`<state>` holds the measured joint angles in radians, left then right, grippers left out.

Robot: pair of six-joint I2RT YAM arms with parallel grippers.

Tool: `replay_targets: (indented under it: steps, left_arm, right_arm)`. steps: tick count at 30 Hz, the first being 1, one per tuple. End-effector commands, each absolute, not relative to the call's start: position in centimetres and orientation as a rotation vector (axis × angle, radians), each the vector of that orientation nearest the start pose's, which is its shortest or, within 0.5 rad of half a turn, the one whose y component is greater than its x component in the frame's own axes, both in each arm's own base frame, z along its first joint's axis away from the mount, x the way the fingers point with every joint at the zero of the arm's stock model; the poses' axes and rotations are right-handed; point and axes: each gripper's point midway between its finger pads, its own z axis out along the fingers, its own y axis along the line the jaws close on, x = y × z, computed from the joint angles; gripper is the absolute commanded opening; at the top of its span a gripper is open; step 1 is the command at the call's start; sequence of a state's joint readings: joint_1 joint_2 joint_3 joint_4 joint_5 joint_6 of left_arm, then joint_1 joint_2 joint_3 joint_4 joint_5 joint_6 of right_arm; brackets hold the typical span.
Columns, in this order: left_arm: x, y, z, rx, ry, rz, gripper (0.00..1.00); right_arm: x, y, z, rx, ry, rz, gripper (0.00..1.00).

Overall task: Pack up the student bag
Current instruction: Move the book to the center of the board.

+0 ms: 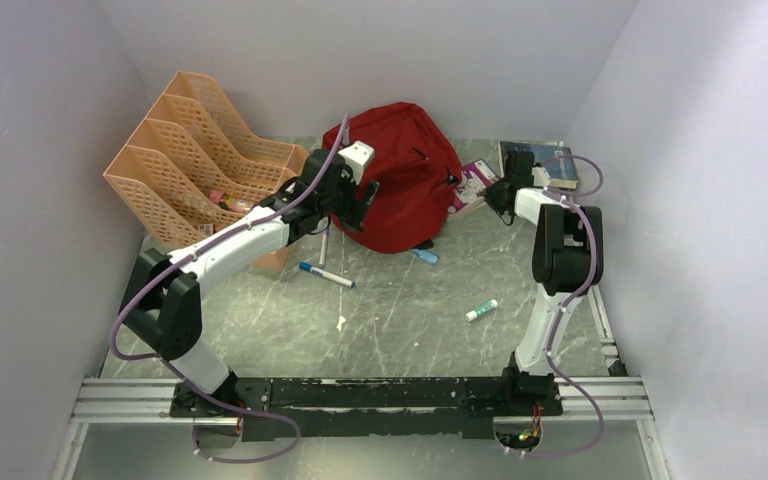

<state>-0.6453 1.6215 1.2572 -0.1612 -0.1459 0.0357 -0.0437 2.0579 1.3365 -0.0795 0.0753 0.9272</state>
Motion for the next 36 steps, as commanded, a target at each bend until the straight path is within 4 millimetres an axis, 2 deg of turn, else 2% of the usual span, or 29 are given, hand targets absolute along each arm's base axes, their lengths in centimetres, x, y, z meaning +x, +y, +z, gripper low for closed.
replay_targets:
  steps: [1,6,13,17,20,24,27,30,34,36]
  left_arm:
    - [40.0,-27.1,19.1,0.616,1.976,-0.235,0.93]
    - [39.9,-27.3,19.3,0.617,1.974,-0.245,0.93]
    - [39.6,-27.5,19.2,0.624,1.976,-0.237,0.93]
    - [39.4,-28.0,19.0,0.638,1.982,-0.249,0.92]
    - [39.3,-28.1,18.8,0.644,1.984,-0.245,0.93]
    - [39.4,-28.0,18.9,0.642,1.985,-0.232,0.93]
    - [39.5,-27.9,18.9,0.635,1.988,-0.225,0.93]
    - [39.5,-27.8,18.7,0.627,1.997,-0.223,0.93]
    - [39.6,-28.0,18.3,0.618,2.012,-0.232,0.93]
    - [39.6,-28.1,18.2,0.621,2.016,-0.235,0.93]
  right_arm:
    - [46.9,-1.0,1.9,1.19,2.199,0.207,0.0]
    - [42.5,-1.7,3.0,1.223,2.2,0.14,0.0]
    - [35.9,-4.0,6.1,1.264,2.108,-0.005,0.0]
    - [33.0,-5.4,7.8,1.265,2.053,-0.064,0.01]
    - [31.9,-5.9,9.3,1.235,2.036,-0.084,0.21]
    - [31.9,-6.0,12.1,1.153,2.031,-0.078,0.51]
    - [32.6,-5.4,14.7,1.044,2.031,-0.028,0.67]
    - [33.5,-3.8,17.1,0.947,2.001,0.099,0.81]
    - [35.8,1.0,19.0,0.841,2.021,0.335,0.88]
    - [37.1,5.2,18.7,0.767,2.081,0.417,0.89]
